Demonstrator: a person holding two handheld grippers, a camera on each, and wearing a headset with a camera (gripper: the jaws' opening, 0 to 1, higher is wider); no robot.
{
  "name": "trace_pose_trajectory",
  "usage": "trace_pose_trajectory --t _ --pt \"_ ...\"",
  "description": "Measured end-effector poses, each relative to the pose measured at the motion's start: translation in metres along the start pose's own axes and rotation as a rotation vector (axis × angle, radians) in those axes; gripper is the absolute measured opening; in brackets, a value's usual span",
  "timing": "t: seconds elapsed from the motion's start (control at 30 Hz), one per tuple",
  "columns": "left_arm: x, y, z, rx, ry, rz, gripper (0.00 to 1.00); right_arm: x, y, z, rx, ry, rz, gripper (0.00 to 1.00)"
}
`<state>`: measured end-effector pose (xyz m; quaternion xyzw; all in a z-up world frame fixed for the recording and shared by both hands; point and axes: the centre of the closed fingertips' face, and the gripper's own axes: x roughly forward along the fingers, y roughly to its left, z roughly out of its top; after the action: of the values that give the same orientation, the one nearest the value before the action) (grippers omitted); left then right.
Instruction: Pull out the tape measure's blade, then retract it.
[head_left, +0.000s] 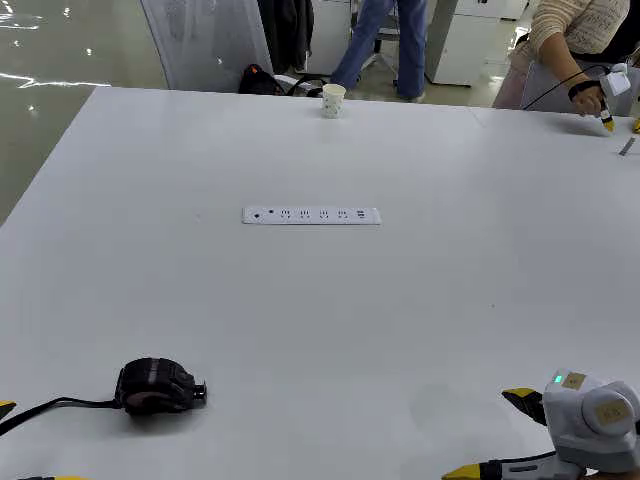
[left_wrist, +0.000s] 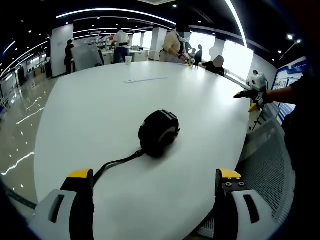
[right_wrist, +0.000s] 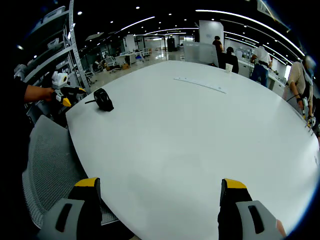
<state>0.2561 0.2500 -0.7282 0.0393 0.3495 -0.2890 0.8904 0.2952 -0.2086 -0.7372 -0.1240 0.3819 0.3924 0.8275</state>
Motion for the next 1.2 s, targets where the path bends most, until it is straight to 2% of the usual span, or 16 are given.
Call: trace_pose_trajectory --t 0.37,0.63,0.77,0.87,1.0,1.2 --pt "-0.001 0.002 -0.001 0.002 0.001 0.0 0.99 0.001 -0.001 -0.004 0.006 0.006 0.0 0.99" --pt "0.002 0.003 -0.004 -0.005 0.005 -0.004 0.99 0.004 -0.004 0.0 -0.012 -0.003 -0.004 0.99" --pt "0.003 0.002 -0.009 -0.009 0.03 -0.009 0.99 0.008 -0.01 -0.001 -0.058 0.01 -0.023 0.99" --pt "0.003 0.003 -0.013 -0.008 0.044 -0.01 0.99 0.011 -0.012 -0.002 -0.053 0.017 -0.018 0.99" --pt "0.005 0.006 -0.019 -0.004 0.06 -0.009 0.99 0.014 -0.006 -0.003 -0.034 0.016 0.015 0.99" --pt "0.004 0.004 -0.021 0.012 0.081 -0.017 0.99 0.019 -0.002 -0.001 -0.04 0.018 0.017 0.99"
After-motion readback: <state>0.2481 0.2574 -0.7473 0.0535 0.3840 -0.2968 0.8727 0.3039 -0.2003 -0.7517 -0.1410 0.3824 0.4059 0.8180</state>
